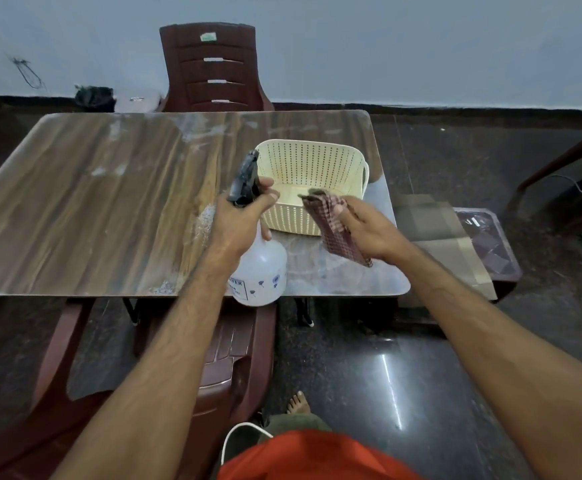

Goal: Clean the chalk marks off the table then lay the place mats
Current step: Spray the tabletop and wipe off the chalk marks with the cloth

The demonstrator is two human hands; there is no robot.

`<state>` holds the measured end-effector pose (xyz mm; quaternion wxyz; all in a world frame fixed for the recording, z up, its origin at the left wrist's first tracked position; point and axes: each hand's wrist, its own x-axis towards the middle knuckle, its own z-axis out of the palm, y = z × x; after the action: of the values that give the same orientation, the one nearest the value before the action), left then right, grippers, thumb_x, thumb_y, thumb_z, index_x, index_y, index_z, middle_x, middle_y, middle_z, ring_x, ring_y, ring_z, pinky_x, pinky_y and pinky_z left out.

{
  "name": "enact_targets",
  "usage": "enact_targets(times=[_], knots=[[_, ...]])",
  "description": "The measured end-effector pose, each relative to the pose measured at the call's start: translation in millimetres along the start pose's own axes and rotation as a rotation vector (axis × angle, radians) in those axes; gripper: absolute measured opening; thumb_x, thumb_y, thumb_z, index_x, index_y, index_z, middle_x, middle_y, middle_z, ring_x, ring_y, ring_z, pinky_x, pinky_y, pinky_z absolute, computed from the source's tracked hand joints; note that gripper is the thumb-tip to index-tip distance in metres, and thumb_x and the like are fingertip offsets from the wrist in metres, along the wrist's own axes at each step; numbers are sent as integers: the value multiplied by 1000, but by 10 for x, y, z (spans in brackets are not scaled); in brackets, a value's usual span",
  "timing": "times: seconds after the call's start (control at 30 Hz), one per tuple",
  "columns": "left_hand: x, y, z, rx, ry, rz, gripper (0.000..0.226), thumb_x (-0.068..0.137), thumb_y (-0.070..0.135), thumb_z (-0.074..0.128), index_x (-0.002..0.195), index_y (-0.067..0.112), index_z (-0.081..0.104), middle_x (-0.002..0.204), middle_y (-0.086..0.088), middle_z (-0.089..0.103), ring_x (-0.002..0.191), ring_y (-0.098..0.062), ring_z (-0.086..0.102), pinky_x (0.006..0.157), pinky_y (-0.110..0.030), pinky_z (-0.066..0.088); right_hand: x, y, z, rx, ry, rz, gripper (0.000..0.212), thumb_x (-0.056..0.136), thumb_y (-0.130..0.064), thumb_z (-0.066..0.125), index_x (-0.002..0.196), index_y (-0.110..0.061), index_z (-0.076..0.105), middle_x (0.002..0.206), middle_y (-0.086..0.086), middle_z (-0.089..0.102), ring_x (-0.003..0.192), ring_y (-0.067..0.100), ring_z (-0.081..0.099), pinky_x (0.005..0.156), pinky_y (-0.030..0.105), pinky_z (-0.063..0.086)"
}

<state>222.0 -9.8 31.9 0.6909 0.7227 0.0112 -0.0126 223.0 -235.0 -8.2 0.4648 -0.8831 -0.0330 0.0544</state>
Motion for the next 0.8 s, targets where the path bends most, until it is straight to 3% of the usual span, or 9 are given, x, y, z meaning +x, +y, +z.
enact_targets(times=[0.1, 0.2, 0.33, 0.4, 0.53, 0.63, 0.73, 0.8], knots=[[393, 136, 13, 2, 31, 41, 16, 90, 12, 65, 105, 14, 68, 108, -8, 70, 41, -15, 51, 49, -27, 48, 418, -148, -157, 36, 75, -49, 28, 107, -26, 37, 120, -9, 55, 107, 8, 62, 95, 25, 61, 79, 36, 50], [770, 271, 67, 11, 63, 92, 17, 90, 13, 66, 107, 14, 66, 107, -8, 69, 40, -13, 51, 47, -24, 46, 826, -255, -299, -51, 129, -95, 31, 107, -24, 37, 125, -7, 55, 112, 4, 60, 99, 18, 56, 82, 29, 42], [1207, 343, 164, 66, 100, 155, 19, 91, 15, 66, 110, 12, 65, 103, -6, 68, 45, -8, 57, 52, -20, 50, 1343, -218, -394, -175, 99, -75, 34, 106, -28, 37, 129, -9, 53, 119, 7, 60, 104, 20, 56, 87, 35, 45], [1395, 326, 226, 91, 107, 171, 22, 92, 16, 65, 113, 9, 64, 103, -6, 67, 46, -7, 57, 53, -17, 49, 1572, -148, -393, -253, 55, -84, 34, 106, -27, 37, 130, -9, 52, 118, 7, 60, 101, 17, 54, 83, 31, 42], [1727, 228, 372, 133, 138, 185, 22, 94, 18, 63, 114, 10, 62, 91, 5, 64, 47, -5, 58, 53, -14, 47, 1927, 24, -310, -339, -61, -105, 18, 106, -23, 38, 113, -17, 53, 85, -4, 55, 73, 10, 48, 56, 18, 33], [1972, 72, 505, 128, 173, 149, 26, 93, 17, 64, 118, 10, 62, 98, 5, 66, 47, -5, 59, 52, -14, 47, 2162, 228, -207, -398, -172, -154, 12, 104, -24, 41, 96, -22, 49, 73, -9, 55, 70, 17, 55, 64, 32, 40], [2170, -152, 637, 116, 170, 108, 29, 93, 10, 64, 121, 8, 59, 109, -1, 65, 49, -3, 58, 51, -15, 48, 2304, 463, -140, -566, -261, -235, 20, 103, -28, 40, 109, -15, 55, 91, 2, 63, 83, 30, 62, 70, 42, 49], [2282, -318, 692, 132, 176, 89, 32, 92, 10, 65, 123, 8, 59, 109, 1, 65, 50, -5, 55, 53, -18, 50, 2393, 598, -100, -671, -302, -274, 27, 104, -29, 38, 121, -15, 53, 107, 7, 62, 87, 33, 62, 68, 41, 50]])
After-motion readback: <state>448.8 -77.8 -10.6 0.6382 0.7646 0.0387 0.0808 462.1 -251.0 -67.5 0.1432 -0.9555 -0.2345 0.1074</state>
